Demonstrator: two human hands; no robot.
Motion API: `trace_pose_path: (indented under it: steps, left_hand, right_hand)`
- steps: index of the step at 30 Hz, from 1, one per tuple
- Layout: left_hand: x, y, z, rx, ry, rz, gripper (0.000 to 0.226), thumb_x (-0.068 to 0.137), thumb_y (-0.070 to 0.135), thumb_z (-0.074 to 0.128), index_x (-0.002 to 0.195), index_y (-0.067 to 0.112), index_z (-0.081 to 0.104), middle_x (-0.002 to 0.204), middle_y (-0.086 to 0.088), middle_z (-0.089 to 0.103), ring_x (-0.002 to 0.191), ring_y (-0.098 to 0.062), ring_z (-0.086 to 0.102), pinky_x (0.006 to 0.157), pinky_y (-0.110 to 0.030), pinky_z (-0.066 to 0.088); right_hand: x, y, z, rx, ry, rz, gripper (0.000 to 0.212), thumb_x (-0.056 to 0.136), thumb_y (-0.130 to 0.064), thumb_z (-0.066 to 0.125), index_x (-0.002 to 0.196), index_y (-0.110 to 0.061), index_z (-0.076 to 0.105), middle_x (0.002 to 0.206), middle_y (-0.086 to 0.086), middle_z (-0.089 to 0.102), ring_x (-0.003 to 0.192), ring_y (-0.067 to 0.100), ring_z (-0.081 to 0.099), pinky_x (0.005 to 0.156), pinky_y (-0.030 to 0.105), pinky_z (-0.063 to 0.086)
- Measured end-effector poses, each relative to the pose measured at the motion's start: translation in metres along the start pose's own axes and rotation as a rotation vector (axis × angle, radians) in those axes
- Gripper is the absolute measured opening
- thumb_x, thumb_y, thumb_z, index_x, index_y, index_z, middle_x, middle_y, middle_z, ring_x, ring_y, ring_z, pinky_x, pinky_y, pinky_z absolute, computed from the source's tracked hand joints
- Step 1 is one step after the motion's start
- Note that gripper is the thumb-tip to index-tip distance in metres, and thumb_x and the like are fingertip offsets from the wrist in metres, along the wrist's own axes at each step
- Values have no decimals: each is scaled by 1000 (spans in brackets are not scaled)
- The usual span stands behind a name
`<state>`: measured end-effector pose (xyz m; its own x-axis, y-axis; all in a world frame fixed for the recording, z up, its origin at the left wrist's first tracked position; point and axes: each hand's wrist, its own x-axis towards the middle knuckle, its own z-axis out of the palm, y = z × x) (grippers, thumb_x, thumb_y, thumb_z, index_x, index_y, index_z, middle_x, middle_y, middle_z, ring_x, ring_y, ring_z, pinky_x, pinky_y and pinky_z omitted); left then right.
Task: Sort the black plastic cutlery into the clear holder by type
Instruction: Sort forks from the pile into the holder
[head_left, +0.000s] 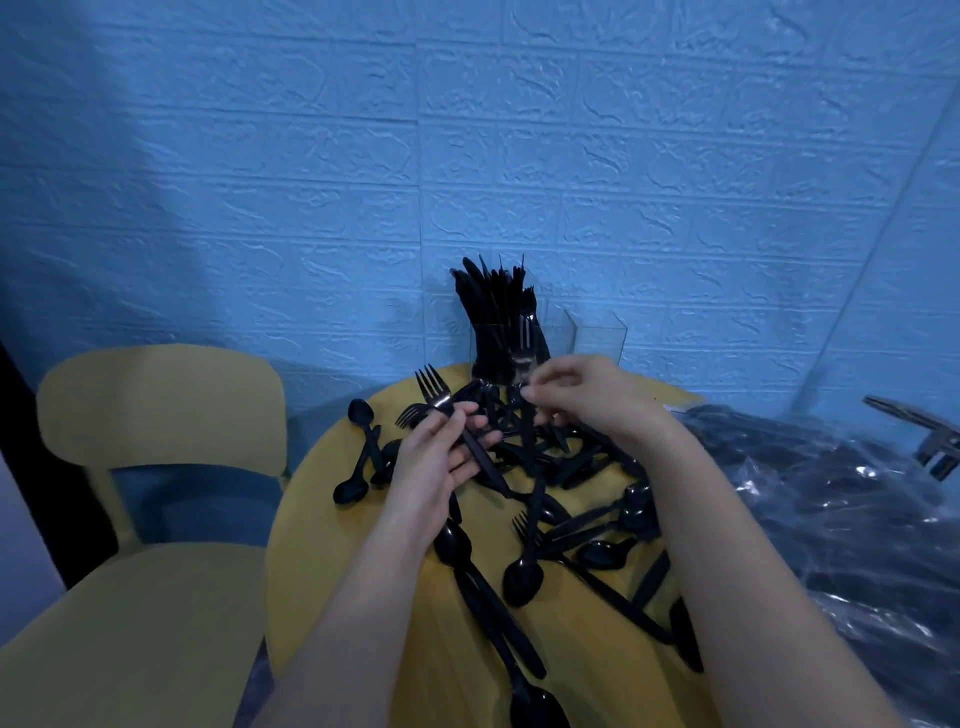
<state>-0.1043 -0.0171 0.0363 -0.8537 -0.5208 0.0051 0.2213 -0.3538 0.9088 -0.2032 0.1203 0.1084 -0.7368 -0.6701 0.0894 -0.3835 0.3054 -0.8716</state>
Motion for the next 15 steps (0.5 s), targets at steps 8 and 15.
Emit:
trace_pose_path:
  steps: [8, 15]
  left_hand:
    - [-2, -2, 4, 124, -182, -9, 23, 98, 16, 46, 115, 8, 59, 97, -13, 73, 90, -24, 71, 75, -32, 59]
    - [-2, 0, 1, 107, -147, -3, 17, 96, 14, 49, 107, 10, 62, 94, -7, 74, 83, -21, 72, 69, -30, 60]
  right_hand:
    - [12, 10, 25, -219, -116, -41, 5, 84, -19, 71, 84, -23, 73, 90, -9, 70, 93, 7, 65, 86, 25, 50]
    - [8, 9, 23, -359, -141, -116, 5, 82, -27, 72, 79, -31, 71, 81, -19, 64, 84, -1, 59, 73, 19, 41]
